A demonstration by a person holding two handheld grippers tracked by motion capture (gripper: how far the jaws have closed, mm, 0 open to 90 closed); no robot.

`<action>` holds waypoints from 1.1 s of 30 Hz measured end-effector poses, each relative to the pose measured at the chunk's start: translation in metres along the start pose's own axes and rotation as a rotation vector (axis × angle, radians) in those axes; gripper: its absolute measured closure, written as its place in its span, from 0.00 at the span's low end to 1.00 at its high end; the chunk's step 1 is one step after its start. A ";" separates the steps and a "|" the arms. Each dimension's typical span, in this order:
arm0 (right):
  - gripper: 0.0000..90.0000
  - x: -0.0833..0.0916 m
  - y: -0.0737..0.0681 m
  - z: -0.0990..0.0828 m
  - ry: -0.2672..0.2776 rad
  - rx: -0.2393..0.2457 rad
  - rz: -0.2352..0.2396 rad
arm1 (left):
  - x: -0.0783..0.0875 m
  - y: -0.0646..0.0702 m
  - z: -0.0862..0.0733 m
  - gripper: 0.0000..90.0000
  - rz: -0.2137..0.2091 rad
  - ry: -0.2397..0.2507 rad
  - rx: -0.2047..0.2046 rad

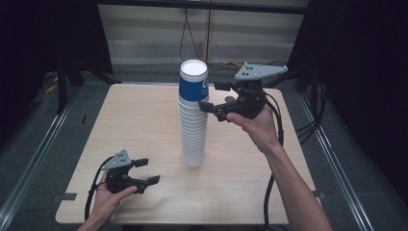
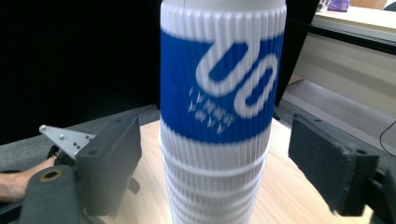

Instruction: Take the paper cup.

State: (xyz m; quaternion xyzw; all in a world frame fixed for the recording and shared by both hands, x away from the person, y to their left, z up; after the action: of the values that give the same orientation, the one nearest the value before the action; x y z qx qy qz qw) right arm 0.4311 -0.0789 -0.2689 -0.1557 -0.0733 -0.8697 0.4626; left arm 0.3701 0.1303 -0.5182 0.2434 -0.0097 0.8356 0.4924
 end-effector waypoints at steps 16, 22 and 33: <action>0.18 -0.024 0.003 0.018 -0.061 0.024 0.039 | 0.001 0.001 -0.001 0.19 0.008 -0.009 -0.010; 0.18 -0.032 0.002 0.023 -0.062 0.013 0.062 | 0.000 0.001 -0.002 0.19 0.008 -0.015 -0.011; 0.27 -0.036 0.003 0.037 -0.077 0.017 0.051 | 0.000 0.002 -0.002 0.19 0.010 -0.020 -0.018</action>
State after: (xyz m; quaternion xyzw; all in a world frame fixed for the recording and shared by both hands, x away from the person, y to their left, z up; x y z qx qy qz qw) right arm 0.4599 -0.0419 -0.2466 -0.1870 -0.0945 -0.8503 0.4827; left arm 0.3677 0.1295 -0.5197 0.2473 -0.0234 0.8355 0.4901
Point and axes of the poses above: each handheld gripper's, and its own axes: x roughly backward along the jaws, z roughly out of its top, y roughly to its right, the point moved 9 cm from there along -x, roughly forward along the jaws
